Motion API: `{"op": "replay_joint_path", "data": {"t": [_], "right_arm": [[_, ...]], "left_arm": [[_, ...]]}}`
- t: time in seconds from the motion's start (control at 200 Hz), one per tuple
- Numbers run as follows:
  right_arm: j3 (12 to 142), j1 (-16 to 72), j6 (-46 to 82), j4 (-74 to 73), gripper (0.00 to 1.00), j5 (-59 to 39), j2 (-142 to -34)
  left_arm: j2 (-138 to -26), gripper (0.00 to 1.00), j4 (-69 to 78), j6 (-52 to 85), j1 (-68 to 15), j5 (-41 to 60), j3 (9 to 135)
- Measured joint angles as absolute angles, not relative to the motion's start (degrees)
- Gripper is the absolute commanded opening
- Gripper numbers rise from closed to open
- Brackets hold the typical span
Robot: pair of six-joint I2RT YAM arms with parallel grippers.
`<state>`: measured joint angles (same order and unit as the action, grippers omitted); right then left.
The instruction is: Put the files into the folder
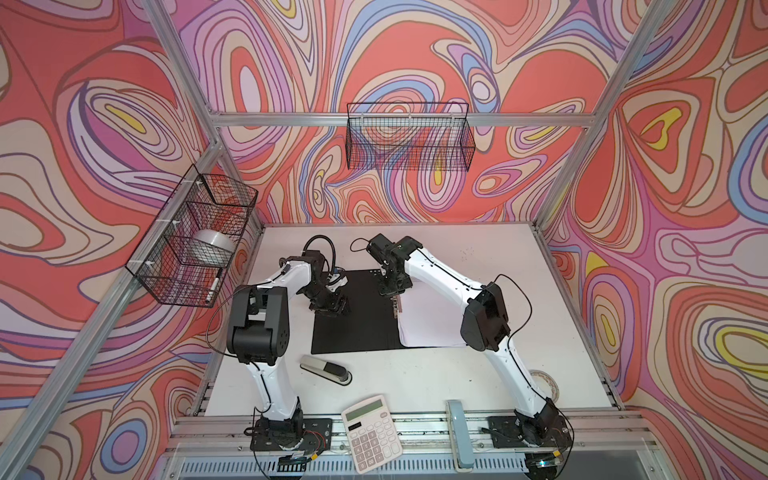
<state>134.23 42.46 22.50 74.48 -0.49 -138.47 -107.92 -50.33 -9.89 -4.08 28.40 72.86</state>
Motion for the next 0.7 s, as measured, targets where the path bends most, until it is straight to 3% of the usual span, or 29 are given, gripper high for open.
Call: {"op": "replay_joint_path", "data": {"t": [0.696], "right_arm": [[132.11, 42.46, 21.23, 76.71, 0.11, -0.69, -138.45]], "left_arm": [[-109.69, 0.60, -50.33, -9.89, -4.01, 28.21, 72.86]]}}
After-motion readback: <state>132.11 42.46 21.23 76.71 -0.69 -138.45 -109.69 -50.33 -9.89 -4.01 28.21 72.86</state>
